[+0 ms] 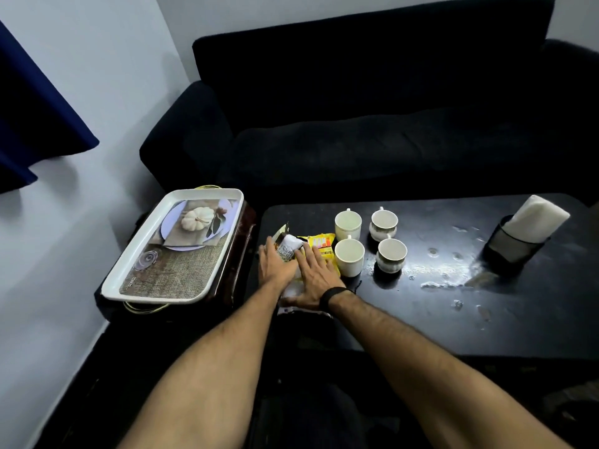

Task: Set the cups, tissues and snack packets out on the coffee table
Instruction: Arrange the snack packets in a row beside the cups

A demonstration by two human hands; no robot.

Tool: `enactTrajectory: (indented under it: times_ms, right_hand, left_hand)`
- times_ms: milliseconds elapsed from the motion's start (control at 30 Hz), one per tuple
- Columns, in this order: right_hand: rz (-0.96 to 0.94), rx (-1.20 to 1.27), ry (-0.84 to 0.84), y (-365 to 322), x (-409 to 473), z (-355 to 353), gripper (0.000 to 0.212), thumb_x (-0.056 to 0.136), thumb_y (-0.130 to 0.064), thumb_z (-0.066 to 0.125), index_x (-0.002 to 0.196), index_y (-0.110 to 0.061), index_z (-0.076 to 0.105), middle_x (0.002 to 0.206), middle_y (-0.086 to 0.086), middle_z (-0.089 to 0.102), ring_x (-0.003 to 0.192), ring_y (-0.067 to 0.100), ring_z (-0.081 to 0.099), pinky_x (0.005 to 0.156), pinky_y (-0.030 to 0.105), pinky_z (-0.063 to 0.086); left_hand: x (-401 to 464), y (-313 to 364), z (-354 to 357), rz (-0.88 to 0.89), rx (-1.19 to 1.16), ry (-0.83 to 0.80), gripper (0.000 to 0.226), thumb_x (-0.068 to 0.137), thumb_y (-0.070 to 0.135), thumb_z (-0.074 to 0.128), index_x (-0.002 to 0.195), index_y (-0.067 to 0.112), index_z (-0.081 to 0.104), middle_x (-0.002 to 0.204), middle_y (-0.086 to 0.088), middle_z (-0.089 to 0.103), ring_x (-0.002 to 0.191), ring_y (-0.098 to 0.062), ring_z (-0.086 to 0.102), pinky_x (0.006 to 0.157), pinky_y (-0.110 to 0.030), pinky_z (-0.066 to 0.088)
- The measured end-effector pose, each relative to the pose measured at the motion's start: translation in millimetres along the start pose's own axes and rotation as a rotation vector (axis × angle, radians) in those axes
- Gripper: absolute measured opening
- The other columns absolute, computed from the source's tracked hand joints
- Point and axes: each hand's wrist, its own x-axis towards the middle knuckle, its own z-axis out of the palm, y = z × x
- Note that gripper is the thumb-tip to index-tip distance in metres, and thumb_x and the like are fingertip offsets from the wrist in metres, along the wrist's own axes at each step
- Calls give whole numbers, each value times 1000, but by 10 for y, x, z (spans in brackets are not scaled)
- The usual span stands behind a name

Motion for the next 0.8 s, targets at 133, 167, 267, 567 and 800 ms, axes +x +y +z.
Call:
enactTrajectory:
  times_ms: [133,167,267,567,800]
  right_hand:
    - [69,3,-81,82,102,220,127,64,-86,48,154,-18,-12,162,5,-20,150,28,-13,119,56,4]
    - [72,26,-61,103,105,265,129,59,-90,42,153,-21,-13,161,3,-21,150,27,-14,119,55,3]
    - [70,73,-33,151,117,346,134,47,-99,30,152,-28,-15,160,-4,-25,150,22,-17,119,56,2]
    - [74,94,-63,188,136,355,134,49,-100,31,151,-30,-21,158,-7,-29,148,20,-20,119,52,-3]
    - [92,91,-52,196,159,407,136,45,-103,26,150,-30,-20,158,-9,-30,149,20,-19,120,54,0]
  left_hand:
    - [144,-17,94,29,23,-44,94,80,35,68,156,26,13,165,-5,12,152,-25,16,119,-39,24]
    - [174,-40,112,27,62,-66,96,81,38,69,157,27,11,166,-4,10,152,-25,13,120,-41,23]
    - [234,-106,134,25,98,-74,101,79,41,71,157,27,8,166,-4,8,153,-25,7,123,-45,20]
    - [280,-221,89,68,59,11,85,84,37,67,155,25,22,160,-1,27,145,-25,30,116,-44,33]
    - [236,-1,167,25,220,185,54,92,35,59,139,13,41,143,-9,46,128,-32,49,90,-43,47]
